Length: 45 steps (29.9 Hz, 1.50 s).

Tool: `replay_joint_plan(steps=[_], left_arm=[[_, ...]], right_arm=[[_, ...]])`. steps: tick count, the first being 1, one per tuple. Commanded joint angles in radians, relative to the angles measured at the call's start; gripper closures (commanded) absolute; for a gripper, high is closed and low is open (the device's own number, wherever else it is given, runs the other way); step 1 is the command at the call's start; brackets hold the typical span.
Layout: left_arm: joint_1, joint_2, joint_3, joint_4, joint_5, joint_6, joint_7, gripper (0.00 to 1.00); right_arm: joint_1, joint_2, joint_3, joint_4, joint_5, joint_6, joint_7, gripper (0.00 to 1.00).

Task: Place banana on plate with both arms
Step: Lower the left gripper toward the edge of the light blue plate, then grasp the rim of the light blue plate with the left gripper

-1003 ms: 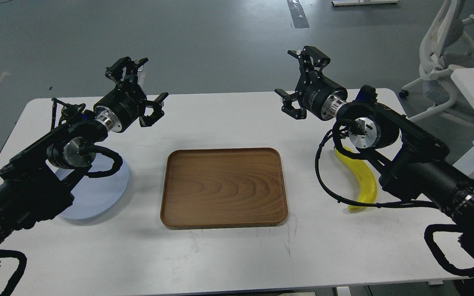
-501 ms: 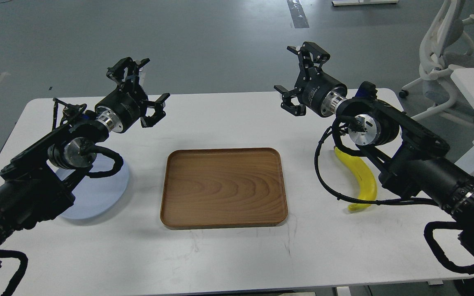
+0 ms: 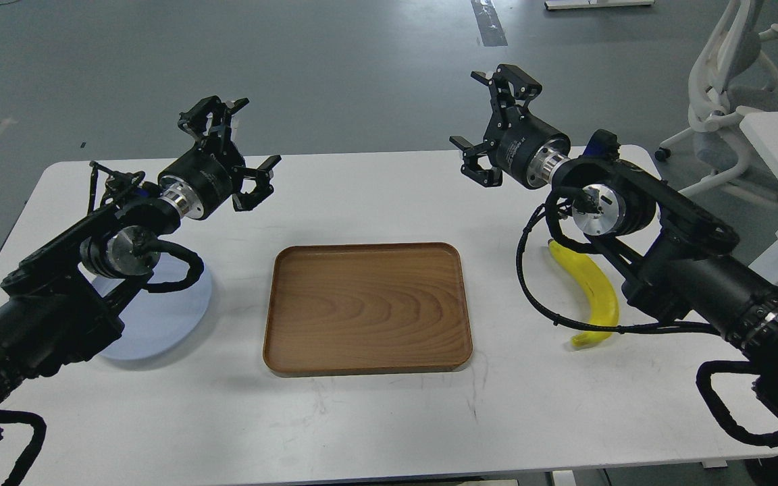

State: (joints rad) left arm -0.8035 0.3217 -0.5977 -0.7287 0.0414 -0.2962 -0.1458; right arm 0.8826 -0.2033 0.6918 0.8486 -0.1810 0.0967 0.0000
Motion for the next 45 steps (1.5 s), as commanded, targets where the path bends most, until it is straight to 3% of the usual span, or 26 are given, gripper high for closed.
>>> replay_joint_plan(steps=[1,25,28,31,32,35,39,45], left_arm=[[0.000,0.003,0.002,0.000,0.000,0.002,-0.006,0.02],[-0.003,0.007,0.004,-0.006,0.005,0.029,0.003,0.02],[-0.002,0.016,0.009,-0.014,0.018,0.020,-0.015,0.02],[-0.002,0.065,0.027,-0.086,0.147,0.043,-0.083,0.02],[-0.002,0.088,0.032,-0.119,0.246,0.069,-0.130,0.02],[-0.002,0.138,0.032,-0.196,0.447,0.171,-0.187,0.02],[0.003,0.246,0.079,-0.340,0.734,0.339,-0.187,0.02],[0.001,0.352,0.262,-0.371,0.911,0.508,-0.190,0.02]], right_arm=[[0.001,0.001,0.000,0.000,0.000,0.000,0.000,0.00],[0.007,-0.004,-0.005,0.000,0.000,0.000,0.003,0.00],[0.012,-0.004,-0.014,0.000,-0.002,0.000,0.003,0.00],[0.013,-0.004,-0.015,0.000,0.000,-0.002,0.003,0.00],[0.013,-0.004,-0.015,0.000,-0.002,-0.002,0.003,0.00],[0.012,-0.005,-0.015,0.000,-0.002,-0.002,0.003,0.00],[0.012,-0.007,-0.015,0.000,0.000,0.000,0.003,0.00],[0.012,-0.008,-0.015,0.000,0.000,0.000,0.003,0.00]])
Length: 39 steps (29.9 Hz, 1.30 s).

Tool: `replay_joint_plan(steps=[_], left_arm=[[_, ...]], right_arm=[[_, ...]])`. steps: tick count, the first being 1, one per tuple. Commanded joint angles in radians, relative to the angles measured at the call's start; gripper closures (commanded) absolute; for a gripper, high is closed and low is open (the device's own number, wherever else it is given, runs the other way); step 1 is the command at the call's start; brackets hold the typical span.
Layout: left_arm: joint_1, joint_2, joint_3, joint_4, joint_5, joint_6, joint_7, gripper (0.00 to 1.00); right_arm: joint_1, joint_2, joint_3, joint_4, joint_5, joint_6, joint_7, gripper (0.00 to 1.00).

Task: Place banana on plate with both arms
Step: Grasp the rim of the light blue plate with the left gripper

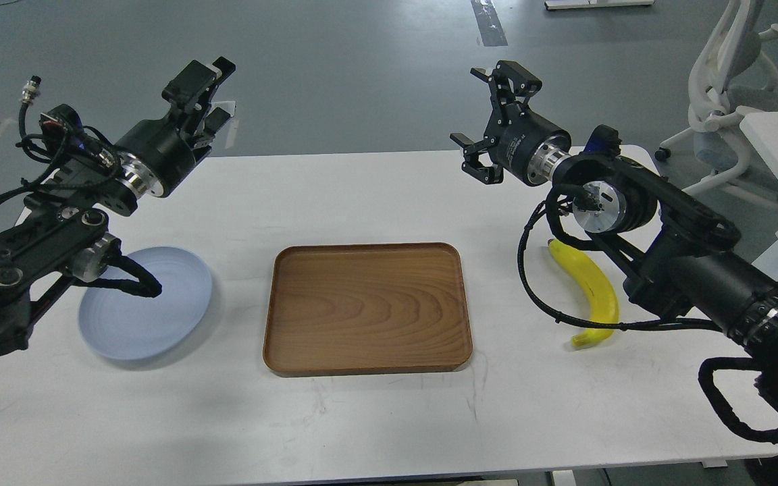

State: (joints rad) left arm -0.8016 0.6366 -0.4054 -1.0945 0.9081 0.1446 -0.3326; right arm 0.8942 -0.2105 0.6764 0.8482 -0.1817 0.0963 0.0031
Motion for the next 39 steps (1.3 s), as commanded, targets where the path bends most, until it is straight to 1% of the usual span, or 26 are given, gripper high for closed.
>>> replay_joint_plan(steps=[1,4,5,6,7,10,13,15,17,19,24,26,28,30,31,33,37,39], left_arm=[[-0.002,0.049,0.091,-0.005,0.051,0.079,-0.003,0.02],[-0.001,0.124,0.198,-0.005,0.107,0.114,-0.003,0.02],[-0.001,0.150,0.241,-0.005,0.150,0.140,-0.003,0.02],[-0.001,0.161,0.262,-0.005,0.170,0.159,-0.003,0.02],[0.001,0.181,0.304,-0.002,0.193,0.194,-0.003,0.02],[0.001,0.213,0.394,0.008,0.199,0.240,-0.003,0.02],[0.002,0.271,0.483,0.010,0.199,0.273,-0.005,0.02],[0.013,0.288,0.511,0.011,0.199,0.286,-0.005,0.02],[0.047,0.298,0.522,0.028,0.204,0.312,-0.006,0.02],[0.100,0.292,0.523,0.070,0.206,0.344,-0.009,0.02],[0.183,0.295,0.525,0.090,0.207,0.344,-0.020,0.02],[0.217,0.290,0.525,0.134,0.207,0.344,-0.022,0.03],[0.251,0.270,0.525,0.212,0.207,0.344,-0.026,0.03],[0.274,0.214,0.525,0.266,0.207,0.344,-0.043,0.03],[0.275,0.184,0.527,0.289,0.207,0.344,-0.052,0.03],[0.277,0.167,0.528,0.303,0.206,0.344,-0.056,0.03],[0.274,0.163,0.527,0.303,0.201,0.344,-0.057,0.04],[0.271,0.164,0.527,0.304,0.193,0.344,-0.057,0.07]], right_arm=[[0.000,-0.001,0.000,0.000,0.001,0.000,0.000,0.00],[0.000,-0.001,0.000,0.000,0.001,0.000,0.000,0.00],[0.000,-0.001,0.000,0.000,0.001,0.000,0.000,0.00],[0.000,-0.001,0.000,0.000,0.001,0.000,0.000,0.00],[0.000,-0.001,0.000,0.000,0.001,0.000,0.000,0.00],[-0.001,-0.006,0.000,0.000,0.001,0.000,0.000,0.00],[-0.003,-0.007,0.000,0.000,0.001,0.000,0.000,0.00],[-0.001,-0.007,0.000,0.000,0.001,0.000,0.000,0.00],[-0.001,-0.007,0.000,0.000,0.001,0.000,0.000,0.00],[-0.001,-0.007,0.000,0.000,0.001,0.000,0.000,0.00],[-0.005,-0.009,-0.001,-0.001,0.001,0.000,0.000,0.00],[-0.003,-0.007,0.000,-0.001,0.001,0.000,0.000,0.00],[-0.003,-0.007,0.000,-0.001,0.001,0.000,0.000,0.00],[-0.003,-0.007,0.000,-0.001,0.001,0.000,0.000,0.00],[-0.003,-0.009,0.000,-0.001,-0.001,0.000,0.000,0.00],[-0.003,-0.009,0.000,-0.001,0.001,0.000,0.000,0.00],[-0.003,-0.010,-0.001,-0.001,0.001,0.000,0.000,0.00],[-0.003,-0.013,-0.001,-0.001,-0.001,0.000,0.000,0.00]])
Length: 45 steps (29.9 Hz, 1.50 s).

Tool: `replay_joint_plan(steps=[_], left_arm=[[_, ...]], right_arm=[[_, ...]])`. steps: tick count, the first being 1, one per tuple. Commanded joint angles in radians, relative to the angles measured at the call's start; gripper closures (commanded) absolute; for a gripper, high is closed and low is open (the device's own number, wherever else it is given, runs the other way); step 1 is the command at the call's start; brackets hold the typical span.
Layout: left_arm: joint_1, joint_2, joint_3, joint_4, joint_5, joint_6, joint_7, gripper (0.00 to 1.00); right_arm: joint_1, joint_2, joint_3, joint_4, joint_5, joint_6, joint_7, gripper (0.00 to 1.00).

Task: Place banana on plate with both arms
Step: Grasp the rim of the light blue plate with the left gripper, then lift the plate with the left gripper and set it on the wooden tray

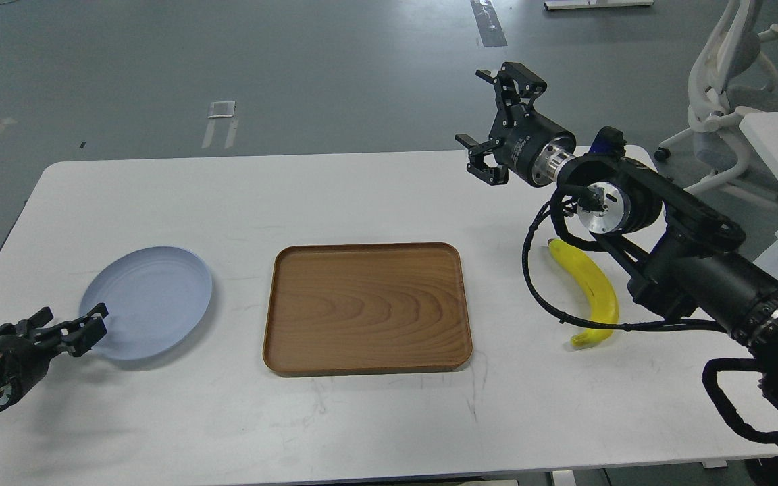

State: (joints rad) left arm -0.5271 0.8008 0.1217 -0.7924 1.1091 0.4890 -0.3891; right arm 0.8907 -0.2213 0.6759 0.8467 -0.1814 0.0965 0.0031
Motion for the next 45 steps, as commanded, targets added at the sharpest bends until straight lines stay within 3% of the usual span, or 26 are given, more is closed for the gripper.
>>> replay_joint_plan(steps=[1,4,9,10,13,18,25,35,45], left_arm=[[-0.005,0.000,-0.001,0.004,-0.008,0.000,-0.001,0.08],[-0.008,0.000,-0.001,0.004,-0.008,0.000,-0.001,0.16],[-0.007,0.000,-0.001,0.004,-0.006,0.000,-0.014,0.51],[-0.007,0.000,-0.001,0.004,-0.006,0.000,-0.014,0.53],[-0.008,0.000,-0.001,0.004,-0.002,0.000,-0.020,0.78],[-0.010,-0.002,0.001,0.008,-0.002,0.000,-0.027,0.98],[-0.016,-0.002,-0.002,0.012,-0.003,0.000,-0.030,1.00],[-0.073,0.001,-0.014,-0.007,-0.012,0.000,-0.099,1.00],[-0.267,-0.003,-0.004,-0.203,0.009,0.000,-0.100,1.00]], right_arm=[[0.001,-0.004,-0.001,0.000,-0.001,0.000,0.000,0.00],[0.001,-0.004,-0.001,-0.001,-0.001,0.000,0.000,0.00],[0.001,-0.013,-0.001,-0.001,-0.001,0.000,0.000,0.00],[0.001,-0.013,-0.001,-0.001,-0.001,0.000,0.000,0.00],[-0.004,-0.016,-0.001,-0.001,-0.001,0.000,0.000,0.00],[-0.007,-0.018,-0.001,-0.001,-0.001,0.000,0.000,0.00],[-0.007,-0.018,-0.001,-0.001,-0.001,0.000,0.001,0.00],[0.004,-0.019,0.002,0.000,-0.001,0.000,0.001,0.00],[0.065,-0.059,0.010,-0.001,0.002,-0.004,0.003,0.00]])
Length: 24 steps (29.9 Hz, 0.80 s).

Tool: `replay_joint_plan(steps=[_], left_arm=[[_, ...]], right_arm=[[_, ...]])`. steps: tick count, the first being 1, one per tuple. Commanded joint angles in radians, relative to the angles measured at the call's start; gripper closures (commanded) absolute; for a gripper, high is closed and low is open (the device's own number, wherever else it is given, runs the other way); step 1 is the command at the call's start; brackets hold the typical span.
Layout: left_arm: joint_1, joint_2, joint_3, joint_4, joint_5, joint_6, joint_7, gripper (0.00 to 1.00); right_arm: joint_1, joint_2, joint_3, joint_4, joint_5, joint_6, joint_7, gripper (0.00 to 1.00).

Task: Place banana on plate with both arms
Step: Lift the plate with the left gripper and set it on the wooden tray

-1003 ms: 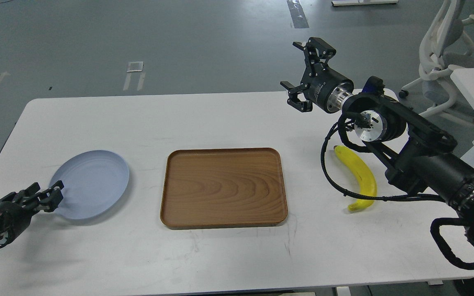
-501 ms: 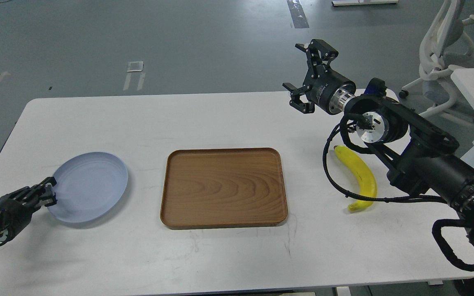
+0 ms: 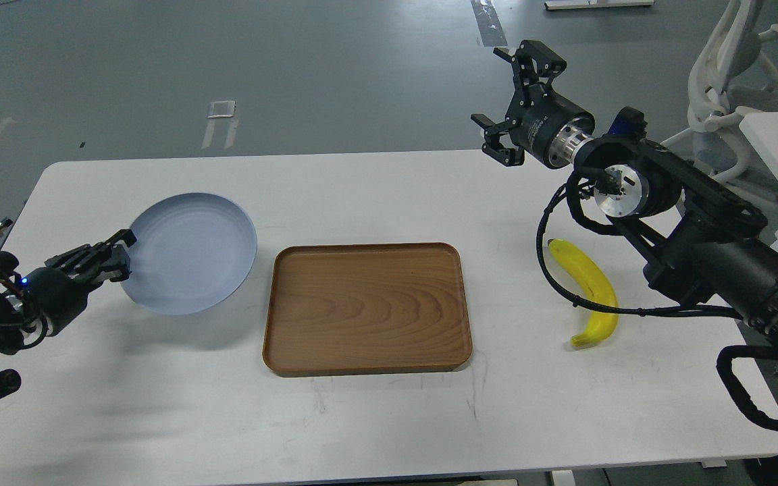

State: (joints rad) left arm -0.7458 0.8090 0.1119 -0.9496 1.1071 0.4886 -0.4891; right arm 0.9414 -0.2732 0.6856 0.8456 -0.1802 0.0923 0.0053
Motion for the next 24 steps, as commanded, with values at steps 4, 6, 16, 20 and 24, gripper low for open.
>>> replay_joint_plan(steps=[4,6,16,20,24], left_arm=[[-0.086,-0.072,0.008,-0.097,0.077,-0.002,0.000,1.00],[-0.086,-0.111,0.008,-0.095,0.112,-0.024,0.000,1.00],[-0.092,-0.269,0.055,-0.075,0.119,-0.093,0.003,1.00],[-0.092,-0.336,0.071,-0.022,0.119,-0.094,0.023,1.00],[-0.093,-0.367,0.083,0.005,0.119,-0.096,0.023,1.00]], right_arm=[[0.020,-0.012,0.002,0.000,0.001,0.000,0.001,0.00],[0.020,-0.021,0.005,0.000,0.001,0.000,0.001,0.00],[0.020,-0.034,0.011,0.000,0.001,0.000,0.001,0.00],[0.019,-0.035,0.011,0.000,0.001,0.000,0.001,0.00],[0.019,-0.035,0.011,0.000,0.001,0.000,-0.001,0.00]])
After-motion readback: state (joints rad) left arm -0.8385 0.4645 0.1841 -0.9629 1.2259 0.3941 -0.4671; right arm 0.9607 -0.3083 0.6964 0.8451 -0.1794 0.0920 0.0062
